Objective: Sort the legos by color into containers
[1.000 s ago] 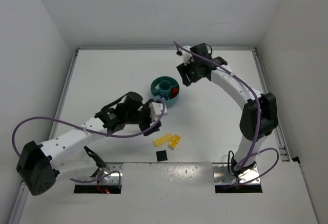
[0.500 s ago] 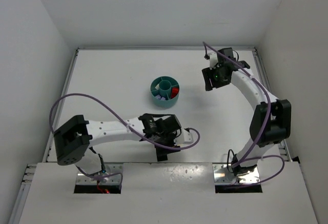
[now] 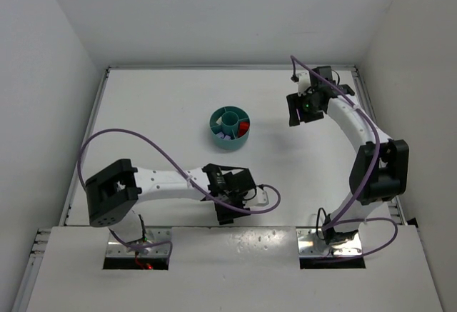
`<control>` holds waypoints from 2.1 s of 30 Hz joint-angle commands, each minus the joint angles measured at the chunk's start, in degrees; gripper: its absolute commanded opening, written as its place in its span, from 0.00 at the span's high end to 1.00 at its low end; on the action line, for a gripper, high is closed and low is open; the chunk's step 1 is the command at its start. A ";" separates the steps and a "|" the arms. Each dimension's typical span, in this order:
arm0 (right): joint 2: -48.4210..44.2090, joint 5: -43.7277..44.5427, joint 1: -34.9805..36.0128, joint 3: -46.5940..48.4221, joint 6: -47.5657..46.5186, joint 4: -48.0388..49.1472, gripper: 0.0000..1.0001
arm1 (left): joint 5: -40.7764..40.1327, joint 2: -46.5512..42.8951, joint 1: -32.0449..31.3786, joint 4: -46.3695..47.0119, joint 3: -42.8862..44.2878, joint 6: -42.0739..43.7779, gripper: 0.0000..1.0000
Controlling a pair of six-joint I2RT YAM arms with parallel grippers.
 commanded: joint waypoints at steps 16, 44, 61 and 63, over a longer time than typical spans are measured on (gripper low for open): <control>-2.03 -2.56 -1.03 -1.54 0.91 0.48 0.41 | -8.74 7.35 -0.71 5.97 -1.64 -1.02 0.40; -1.41 -4.14 -1.03 -3.21 0.39 1.54 0.41 | -9.01 5.68 12.30 10.71 -0.32 6.55 0.40; -2.47 -5.19 -1.03 -3.74 0.39 1.54 0.41 | -9.53 -1.70 9.66 9.49 -2.27 3.65 0.38; -2.47 -5.19 -1.03 -3.74 0.39 1.54 0.41 | -9.53 -1.70 9.66 7.21 0.37 3.65 0.38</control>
